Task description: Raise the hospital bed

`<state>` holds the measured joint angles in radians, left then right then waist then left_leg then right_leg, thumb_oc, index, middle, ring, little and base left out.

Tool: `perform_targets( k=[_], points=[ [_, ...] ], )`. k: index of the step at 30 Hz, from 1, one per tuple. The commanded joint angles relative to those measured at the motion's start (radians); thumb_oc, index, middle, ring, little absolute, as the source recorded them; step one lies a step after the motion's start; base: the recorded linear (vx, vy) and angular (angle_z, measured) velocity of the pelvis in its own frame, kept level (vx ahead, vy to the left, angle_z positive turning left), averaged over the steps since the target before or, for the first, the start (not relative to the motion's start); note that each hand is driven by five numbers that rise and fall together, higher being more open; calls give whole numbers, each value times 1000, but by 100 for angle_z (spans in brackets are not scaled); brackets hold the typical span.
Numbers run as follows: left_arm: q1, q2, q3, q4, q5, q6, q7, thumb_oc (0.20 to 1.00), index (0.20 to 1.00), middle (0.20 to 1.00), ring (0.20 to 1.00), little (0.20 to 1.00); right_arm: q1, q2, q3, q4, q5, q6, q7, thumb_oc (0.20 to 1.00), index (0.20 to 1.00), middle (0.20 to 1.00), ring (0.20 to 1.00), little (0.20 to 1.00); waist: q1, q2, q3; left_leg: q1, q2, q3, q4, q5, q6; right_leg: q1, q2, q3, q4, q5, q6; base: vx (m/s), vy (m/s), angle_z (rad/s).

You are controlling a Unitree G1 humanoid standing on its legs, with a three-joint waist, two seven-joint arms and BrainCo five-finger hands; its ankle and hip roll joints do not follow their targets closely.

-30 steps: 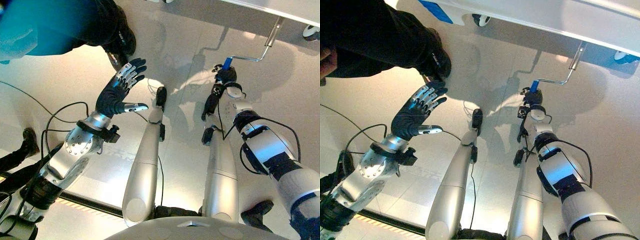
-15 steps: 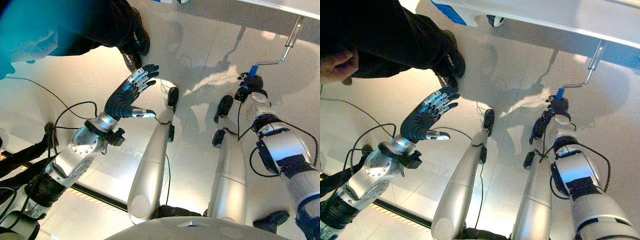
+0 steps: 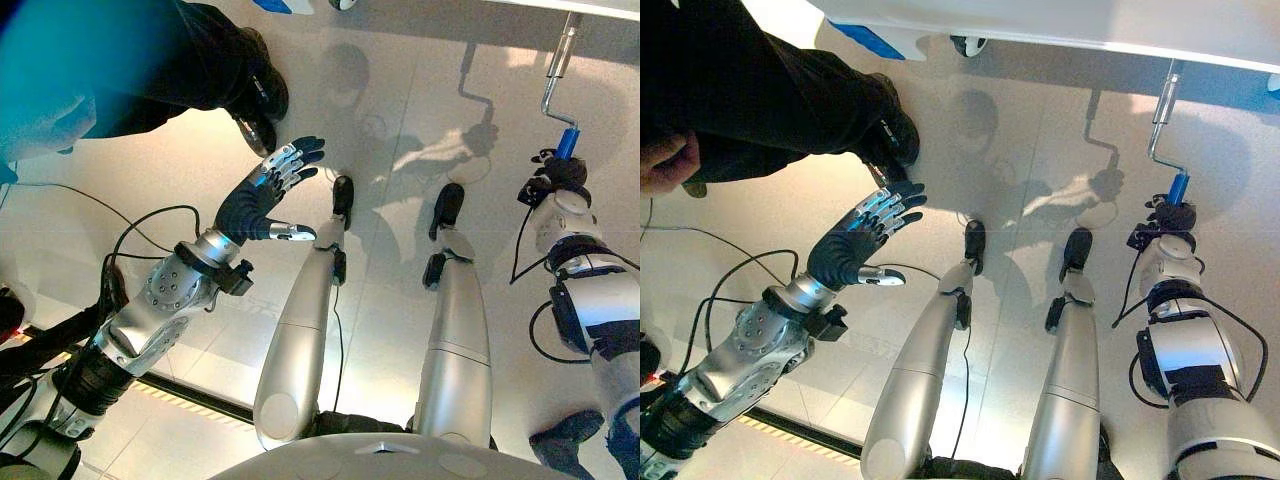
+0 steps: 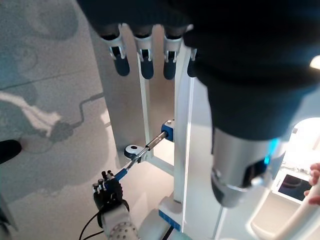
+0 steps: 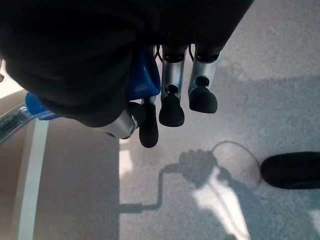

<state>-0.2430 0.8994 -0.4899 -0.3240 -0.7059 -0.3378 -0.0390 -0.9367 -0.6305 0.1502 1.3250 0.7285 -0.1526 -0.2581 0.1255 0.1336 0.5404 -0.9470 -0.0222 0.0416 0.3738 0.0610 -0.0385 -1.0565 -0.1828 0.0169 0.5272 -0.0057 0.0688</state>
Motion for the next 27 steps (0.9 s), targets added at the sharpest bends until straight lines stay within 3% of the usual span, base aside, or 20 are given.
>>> perform_targets(
  k=[1,7,9,10,11,12,14,20,27],
  points=[
    [49,-49,36,-74,-37,-30,-13,1000,1000,1000,1000,1000,111,-204,-75,41,74,-47,-78,200,200,200,200,200,-74,71,-20,9,10,-18,37,-62,-4,43,13,-24,28,-57,39,0,-62,-6],
    [92,-67,59,-85,-30,-26,-12,1000,1000,1000,1000,1000,173,-181,-107,-168,191,-177,-71,200,200,200,200,200,-107,28,-20,14,24,-11,35,-60,-11,41,30,-26,25,-55,38,3,-34,-2],
    [126,-76,89,-92,-17,-26,1,1000,1000,1000,1000,1000,268,-138,-142,-427,212,-281,-80,200,200,200,200,200,-133,1,-20,13,28,-10,29,-59,-12,38,36,-29,22,-52,37,0,-17,-2],
    [128,-74,89,-93,-17,-26,1,1000,1000,1000,1000,1000,276,-134,-146,-435,209,-281,-85,200,200,200,200,200,-132,-1,-20,14,28,-10,29,-59,-12,40,35,-29,22,-53,37,-7,-32,-5],
    [149,-75,120,-97,-11,-27,13,1000,1000,1000,1000,1000,345,-99,-171,-631,204,-343,-81,200,200,200,200,200,-147,-16,-20,12,30,-11,28,-59,-12,40,37,-32,21,-51,37,-8,-19,-5],
    [152,-73,120,-99,-10,-26,13,1000,1000,1000,1000,1000,354,-95,-176,-641,199,-342,-87,200,200,200,200,200,-147,-18,-20,14,29,-11,28,-59,-12,41,37,-32,21,-51,37,-6,-25,-8],
    [191,-73,159,-112,-2,-26,29,1000,1000,1000,1000,1000,454,-39,-207,-900,172,-407,-86,200,200,200,200,200,-162,-36,-20,14,30,-14,24,-58,-12,46,37,-36,13,-48,38,-5,-17,-11],
    [254,-48,226,-140,12,-19,48,1000,1000,1000,1000,1000,587,55,-212,-1286,143,-454,-38,200,200,200,200,200,-173,-66,-20,11,28,-22,26,-57,-8,56,32,-47,9,-43,39,-3,-10,-6],
    [300,-10,272,-167,23,-22,46,1000,1000,1000,1000,1000,589,34,-140,-1470,144,-437,16,200,200,200,200,200,-165,-82,-20,9,26,-28,29,-56,-5,68,27,-56,3,-35,43,-2,7,3]
  ],
)
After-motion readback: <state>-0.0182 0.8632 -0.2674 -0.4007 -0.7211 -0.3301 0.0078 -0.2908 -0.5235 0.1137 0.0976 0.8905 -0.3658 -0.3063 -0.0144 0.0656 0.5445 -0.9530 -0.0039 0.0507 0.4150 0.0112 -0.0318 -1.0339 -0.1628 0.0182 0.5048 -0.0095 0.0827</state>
